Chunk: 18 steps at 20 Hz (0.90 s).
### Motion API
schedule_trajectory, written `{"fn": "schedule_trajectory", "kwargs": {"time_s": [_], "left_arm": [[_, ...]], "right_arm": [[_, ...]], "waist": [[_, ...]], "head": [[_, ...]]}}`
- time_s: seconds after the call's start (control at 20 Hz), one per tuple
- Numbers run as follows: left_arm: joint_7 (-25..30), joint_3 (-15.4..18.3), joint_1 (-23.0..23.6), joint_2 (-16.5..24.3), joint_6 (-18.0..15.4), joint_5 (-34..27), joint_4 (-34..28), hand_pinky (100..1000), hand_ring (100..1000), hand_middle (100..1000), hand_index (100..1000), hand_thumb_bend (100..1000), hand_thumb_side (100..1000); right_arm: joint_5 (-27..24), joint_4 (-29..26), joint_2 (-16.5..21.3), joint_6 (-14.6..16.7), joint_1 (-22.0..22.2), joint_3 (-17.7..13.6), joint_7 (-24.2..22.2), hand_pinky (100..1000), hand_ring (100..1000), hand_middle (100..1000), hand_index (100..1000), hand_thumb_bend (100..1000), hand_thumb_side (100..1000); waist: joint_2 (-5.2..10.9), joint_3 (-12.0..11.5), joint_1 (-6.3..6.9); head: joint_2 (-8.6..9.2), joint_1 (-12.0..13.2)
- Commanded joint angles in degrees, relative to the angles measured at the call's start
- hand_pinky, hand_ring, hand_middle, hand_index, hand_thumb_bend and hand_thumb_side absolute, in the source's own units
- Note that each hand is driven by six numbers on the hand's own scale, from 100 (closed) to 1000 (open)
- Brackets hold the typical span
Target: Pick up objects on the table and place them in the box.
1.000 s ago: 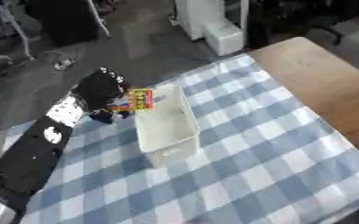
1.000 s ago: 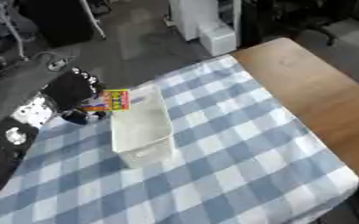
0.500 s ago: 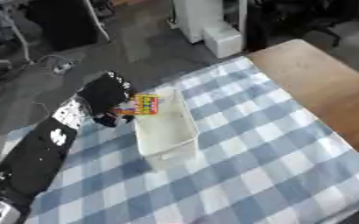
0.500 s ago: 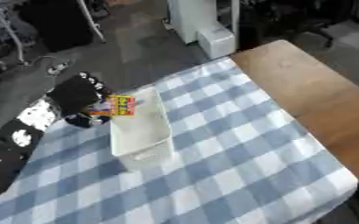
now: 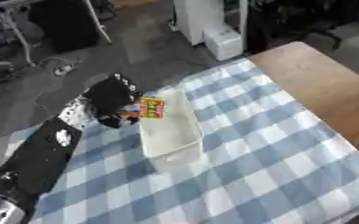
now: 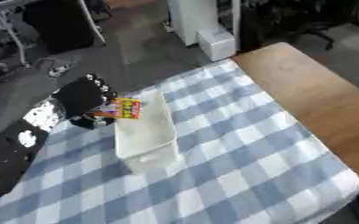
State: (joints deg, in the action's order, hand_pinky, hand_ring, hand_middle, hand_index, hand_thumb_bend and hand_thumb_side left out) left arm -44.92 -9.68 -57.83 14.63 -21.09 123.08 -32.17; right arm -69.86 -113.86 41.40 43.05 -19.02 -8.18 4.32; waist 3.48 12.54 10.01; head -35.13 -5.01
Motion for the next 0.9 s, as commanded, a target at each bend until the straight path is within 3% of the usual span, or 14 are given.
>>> {"fn": "schedule_trajectory", "kwargs": {"time_s": [0.05, 0.1, 0.15, 0.2, 0.3, 0.5, 0.9], "left_arm": [[0.0, -0.6, -1.9, 1.2, 0.9, 3.7, -1.2, 640, 623, 483, 406, 574, 565], [0.2, -0.6, -2.0, 1.3, 1.3, 5.0, -1.3, 872, 829, 653, 510, 704, 572], [0.7, -0.8, -2.3, 1.5, 1.9, 6.7, -1.4, 839, 804, 624, 490, 683, 570], [1.1, -0.9, -2.6, 1.7, 2.4, 8.3, -1.3, 987, 924, 756, 569, 760, 575], [1.7, -1.0, -3.1, 1.9, 3.1, 11.2, -0.9, 1000, 992, 813, 601, 790, 573], [0.9, -1.3, -4.3, 2.8, 3.6, 15.4, 0.1, 1000, 1000, 904, 657, 839, 555], [-2.8, -1.5, -7.4, 4.0, 4.4, 21.2, 2.7, 1000, 1000, 924, 679, 864, 546]], "right_arm": [[-0.1, -0.7, 1.9, -0.2, -1.1, -0.7, 0.1, 497, 481, 470, 590, 100, 1000], [-0.1, -0.7, 1.9, -0.2, -1.1, -0.7, 0.1, 497, 481, 470, 590, 100, 1000], [-0.1, -0.7, 1.9, -0.2, -1.1, -0.7, 0.2, 497, 481, 470, 590, 100, 1000], [-0.1, -0.7, 1.9, -0.2, -1.1, -0.7, 0.2, 497, 481, 470, 590, 100, 1000], [-0.1, -0.7, 1.9, -0.2, -1.0, -0.7, 0.3, 497, 481, 470, 590, 100, 1000], [0.0, -0.7, 2.0, -0.1, -0.9, -0.8, 0.5, 497, 481, 470, 590, 100, 1000], [0.2, -0.7, 2.2, 0.0, -0.5, -0.9, 0.7, 496, 481, 470, 590, 100, 1000]], "waist": [[0.58, 0.0, -0.50], [0.60, 0.0, -0.49], [0.63, 0.0, -0.48], [0.66, 0.0, -0.47], [0.72, -0.1, -0.46], [0.82, -0.2, -0.43], [1.05, -0.7, -0.37]], "head": [[0.88, 0.5], [0.90, 0.5], [0.94, 0.5], [0.99, 0.5], [1.11, 0.5], [1.42, 0.2], [1.85, -0.1]]}}
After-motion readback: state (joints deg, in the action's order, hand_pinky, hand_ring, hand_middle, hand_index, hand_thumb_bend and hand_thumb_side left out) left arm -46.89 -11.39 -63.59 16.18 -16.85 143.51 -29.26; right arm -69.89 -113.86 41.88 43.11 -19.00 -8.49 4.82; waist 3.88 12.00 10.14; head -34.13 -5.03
